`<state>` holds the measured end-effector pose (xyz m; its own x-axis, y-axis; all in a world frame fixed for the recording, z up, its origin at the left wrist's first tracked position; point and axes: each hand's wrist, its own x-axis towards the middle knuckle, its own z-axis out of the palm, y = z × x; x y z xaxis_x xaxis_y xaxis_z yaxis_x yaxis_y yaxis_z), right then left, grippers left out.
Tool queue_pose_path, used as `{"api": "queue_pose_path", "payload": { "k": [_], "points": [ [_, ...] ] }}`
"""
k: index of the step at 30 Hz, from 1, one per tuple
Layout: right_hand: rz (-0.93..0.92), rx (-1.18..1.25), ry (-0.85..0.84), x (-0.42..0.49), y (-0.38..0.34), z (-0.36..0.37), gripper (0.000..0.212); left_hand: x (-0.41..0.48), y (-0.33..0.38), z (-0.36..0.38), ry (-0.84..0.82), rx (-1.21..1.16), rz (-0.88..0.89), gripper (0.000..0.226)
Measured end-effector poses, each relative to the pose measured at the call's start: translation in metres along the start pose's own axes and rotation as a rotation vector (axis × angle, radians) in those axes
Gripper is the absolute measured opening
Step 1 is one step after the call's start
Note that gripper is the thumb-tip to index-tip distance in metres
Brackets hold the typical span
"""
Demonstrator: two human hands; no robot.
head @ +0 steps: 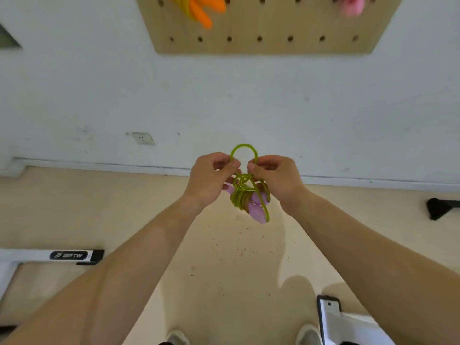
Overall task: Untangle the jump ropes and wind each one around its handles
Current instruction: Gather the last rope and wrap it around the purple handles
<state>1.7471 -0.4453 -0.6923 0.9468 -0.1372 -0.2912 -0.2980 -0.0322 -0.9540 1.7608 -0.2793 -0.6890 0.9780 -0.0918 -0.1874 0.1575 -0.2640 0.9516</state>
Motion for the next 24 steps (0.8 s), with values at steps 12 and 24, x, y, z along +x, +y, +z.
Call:
{"api": "queue_pose_path", "payload": {
  "k": [12, 24],
  "points": [
    [-0.040, -0.040, -0.035, -0.081, -0.270, -0.031, 0.009, -0.048, 0.291, -0.069, -0.141, 0.129, -0.001, 0.018],
    [-0.334, -0.136, 0.060, -0.116, -0.462, -0.031, 0.014, -0.050, 0.466, -0.128, -0.130, 0.171, 0.267, 0.021]
  ]
}}
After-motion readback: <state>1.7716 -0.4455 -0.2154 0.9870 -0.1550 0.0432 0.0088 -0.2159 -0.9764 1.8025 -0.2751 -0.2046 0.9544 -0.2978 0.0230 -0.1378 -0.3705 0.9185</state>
